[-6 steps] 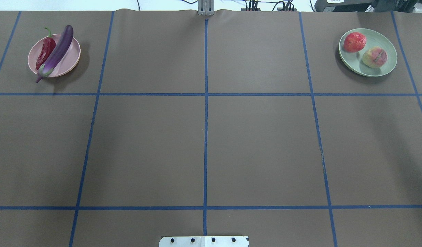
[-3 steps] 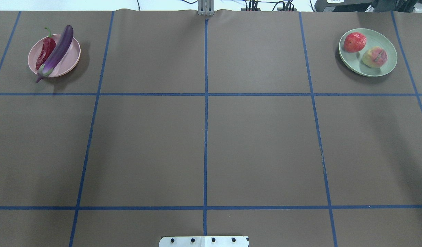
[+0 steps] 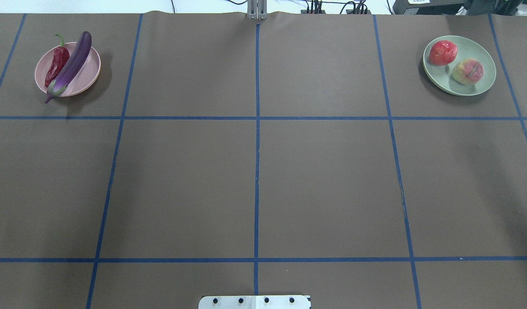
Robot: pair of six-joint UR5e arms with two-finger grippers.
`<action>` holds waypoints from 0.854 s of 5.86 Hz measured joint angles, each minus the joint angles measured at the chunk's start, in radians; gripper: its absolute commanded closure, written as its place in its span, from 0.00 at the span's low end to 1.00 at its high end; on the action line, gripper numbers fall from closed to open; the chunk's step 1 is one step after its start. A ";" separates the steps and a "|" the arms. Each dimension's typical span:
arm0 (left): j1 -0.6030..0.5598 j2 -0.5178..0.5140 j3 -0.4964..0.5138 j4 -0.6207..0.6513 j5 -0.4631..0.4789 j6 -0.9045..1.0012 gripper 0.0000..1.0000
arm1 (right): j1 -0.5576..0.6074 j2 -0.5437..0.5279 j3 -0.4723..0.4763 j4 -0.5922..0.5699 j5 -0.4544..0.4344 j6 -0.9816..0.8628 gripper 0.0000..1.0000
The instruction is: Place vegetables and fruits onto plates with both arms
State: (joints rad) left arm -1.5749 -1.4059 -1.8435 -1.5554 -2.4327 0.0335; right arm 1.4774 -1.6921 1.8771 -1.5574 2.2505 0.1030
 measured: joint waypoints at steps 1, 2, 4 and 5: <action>0.000 0.016 -0.005 0.000 0.000 0.000 0.00 | 0.000 -0.005 -0.009 0.000 -0.003 0.000 0.00; 0.000 0.027 -0.006 0.000 0.000 0.000 0.00 | 0.000 -0.007 -0.017 0.000 -0.003 0.000 0.00; -0.001 0.033 -0.002 0.002 0.010 -0.001 0.00 | 0.000 -0.008 -0.021 0.000 -0.001 0.006 0.00; -0.001 0.039 -0.001 0.002 0.011 -0.002 0.00 | 0.000 -0.008 -0.021 0.000 0.000 0.010 0.00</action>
State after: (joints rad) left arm -1.5761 -1.3668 -1.8446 -1.5533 -2.4213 0.0314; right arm 1.4773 -1.6997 1.8562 -1.5570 2.2502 0.1132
